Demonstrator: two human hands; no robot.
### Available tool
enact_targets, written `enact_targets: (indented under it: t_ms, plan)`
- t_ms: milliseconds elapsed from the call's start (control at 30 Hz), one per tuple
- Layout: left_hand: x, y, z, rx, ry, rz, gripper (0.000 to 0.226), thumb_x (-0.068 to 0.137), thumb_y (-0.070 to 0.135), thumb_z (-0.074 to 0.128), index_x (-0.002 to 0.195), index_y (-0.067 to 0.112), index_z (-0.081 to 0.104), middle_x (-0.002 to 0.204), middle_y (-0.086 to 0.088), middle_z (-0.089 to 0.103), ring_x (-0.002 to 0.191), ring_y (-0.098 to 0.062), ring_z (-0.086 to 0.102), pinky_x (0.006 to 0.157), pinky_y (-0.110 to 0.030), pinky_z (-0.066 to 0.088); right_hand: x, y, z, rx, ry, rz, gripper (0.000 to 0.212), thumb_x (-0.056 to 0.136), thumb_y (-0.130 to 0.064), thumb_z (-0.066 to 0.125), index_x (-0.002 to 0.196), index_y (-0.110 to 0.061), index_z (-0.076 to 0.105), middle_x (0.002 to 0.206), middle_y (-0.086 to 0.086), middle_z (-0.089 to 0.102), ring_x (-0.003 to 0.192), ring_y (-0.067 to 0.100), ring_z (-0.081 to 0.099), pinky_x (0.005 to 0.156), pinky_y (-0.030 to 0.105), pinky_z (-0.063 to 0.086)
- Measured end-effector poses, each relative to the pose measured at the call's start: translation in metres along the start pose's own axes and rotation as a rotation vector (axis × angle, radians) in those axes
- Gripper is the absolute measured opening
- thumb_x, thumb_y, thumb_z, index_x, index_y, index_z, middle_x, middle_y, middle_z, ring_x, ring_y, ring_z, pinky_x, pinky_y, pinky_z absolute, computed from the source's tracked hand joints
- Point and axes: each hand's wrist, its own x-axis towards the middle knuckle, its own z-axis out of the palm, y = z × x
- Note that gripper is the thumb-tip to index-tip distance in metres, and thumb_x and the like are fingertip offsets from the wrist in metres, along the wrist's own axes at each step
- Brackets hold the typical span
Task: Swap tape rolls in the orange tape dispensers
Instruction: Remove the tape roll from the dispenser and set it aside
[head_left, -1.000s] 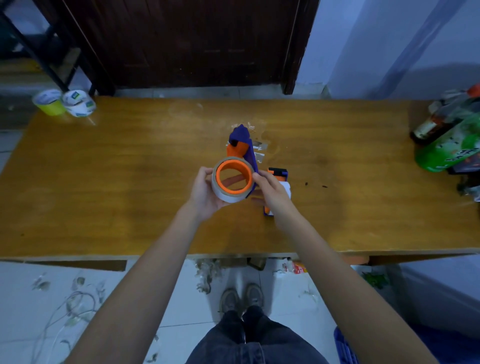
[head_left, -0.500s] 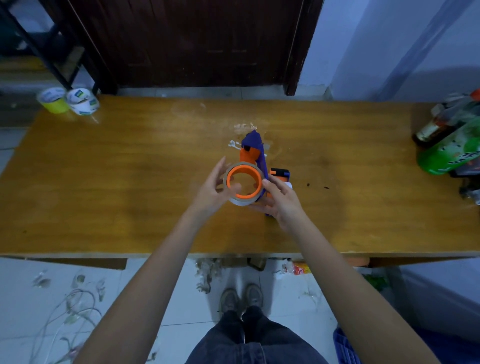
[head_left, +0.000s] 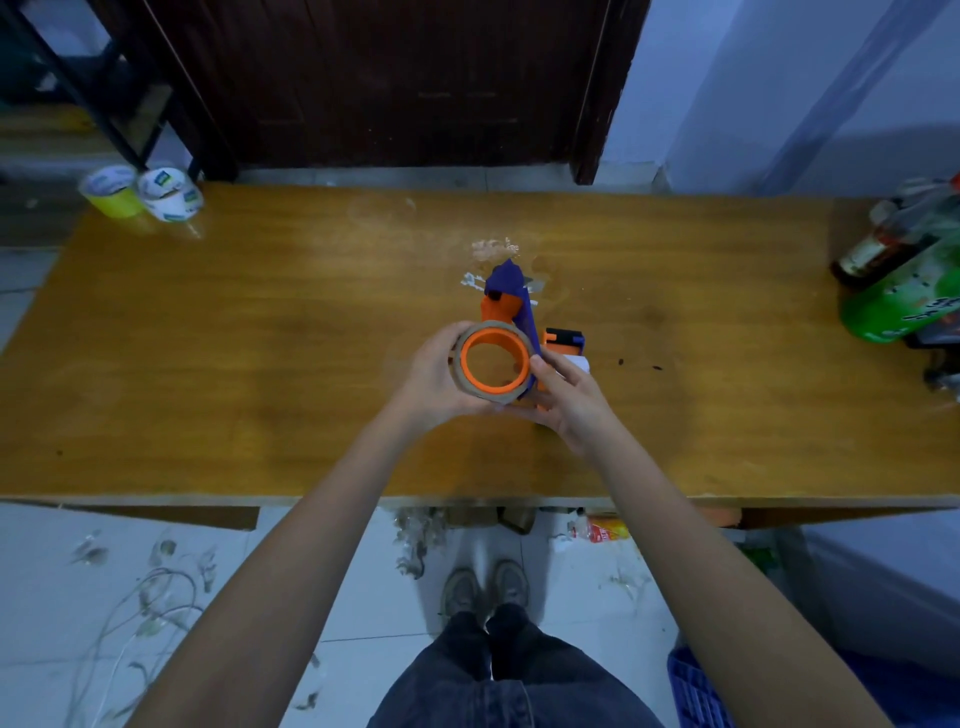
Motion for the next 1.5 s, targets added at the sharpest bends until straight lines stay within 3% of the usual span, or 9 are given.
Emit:
enact_targets:
  t_ms: [167,367,600,767,1000,1167,1300,1500]
  plan:
    - [-0.001,-0.003,-0.002,0.014,0.004,0.015,0.088,0.05,0.035,0.091,0.125,0.018,0.05,0.115,0.01,0.056,0.105,-0.001,0.052,0.086,-0.002,0.037,0.001,0.001,-0.001,0.025,-0.01,0.016,0.053,0.091,-0.021,0.058,0.14,-0.011,0.04,0.13,0.014,0.056,0.109,0.03,0.063,0.082,0.048,0.056]
    - [-0.002,-0.003,-0.002,0.046,0.053,0.019,0.088,0.049,0.036,0.091,0.125,0.022,0.05,0.113,0.015,0.056,0.104,0.004,0.05,0.086,0.0,0.035,0.002,-0.002,-0.003,0.015,-0.039,0.004,0.053,0.091,-0.021,0.058,0.139,-0.012,0.04,0.13,0.013,0.057,0.108,0.028,0.064,0.075,0.041,0.059]
    - [0.0,0.004,-0.003,0.126,0.029,0.027,0.089,0.05,0.042,0.089,0.127,0.022,0.049,0.116,0.014,0.057,0.102,0.006,0.049,0.084,-0.002,0.036,0.0,-0.005,-0.009,-0.017,-0.057,-0.013,0.055,0.089,-0.019,0.061,0.139,-0.014,0.039,0.128,0.014,0.056,0.108,0.028,0.064,0.077,0.043,0.059]
    - [0.004,0.012,-0.003,0.329,0.049,0.1,0.091,0.051,0.052,0.085,0.13,0.024,0.048,0.124,0.006,0.06,0.108,-0.007,0.056,0.088,-0.021,0.043,-0.003,-0.008,-0.018,0.005,-0.122,-0.023,0.046,0.089,-0.007,0.058,0.131,-0.016,0.042,0.116,0.011,0.062,0.106,0.028,0.064,0.076,0.042,0.06]
    - [0.002,0.012,0.001,0.137,0.034,0.068,0.093,0.049,0.048,0.087,0.13,0.024,0.047,0.12,0.013,0.057,0.109,-0.003,0.053,0.092,-0.018,0.043,-0.003,-0.011,-0.028,0.039,-0.149,-0.026,0.055,0.088,-0.008,0.061,0.138,-0.014,0.041,0.129,0.016,0.056,0.112,0.032,0.062,0.08,0.044,0.058]
    - [-0.003,0.011,0.003,0.026,0.04,0.081,0.093,0.049,0.036,0.09,0.13,0.023,0.046,0.116,0.024,0.052,0.106,0.013,0.05,0.09,-0.008,0.042,-0.001,-0.005,-0.026,0.092,-0.199,-0.042,0.081,0.063,-0.031,0.081,0.134,-0.021,0.044,0.12,0.004,0.064,0.11,0.026,0.064,0.078,0.044,0.058]
    - [-0.005,0.014,-0.001,-0.012,0.002,0.065,0.093,0.05,0.033,0.09,0.13,0.028,0.043,0.118,0.028,0.049,0.108,0.015,0.049,0.088,-0.006,0.042,0.002,-0.006,-0.022,0.105,-0.158,-0.034,0.054,0.093,-0.024,0.053,0.143,-0.02,0.035,0.121,0.001,0.062,0.101,0.018,0.068,0.077,0.048,0.058]
    - [-0.006,0.023,-0.006,-0.187,0.031,0.037,0.093,0.049,0.03,0.092,0.13,0.023,0.046,0.12,0.018,0.056,0.109,0.002,0.057,0.089,-0.021,0.049,0.009,-0.007,-0.018,0.122,-0.076,0.045,0.048,0.094,-0.027,0.053,0.139,-0.014,0.041,0.128,0.011,0.057,0.106,0.027,0.064,0.065,0.042,0.059]
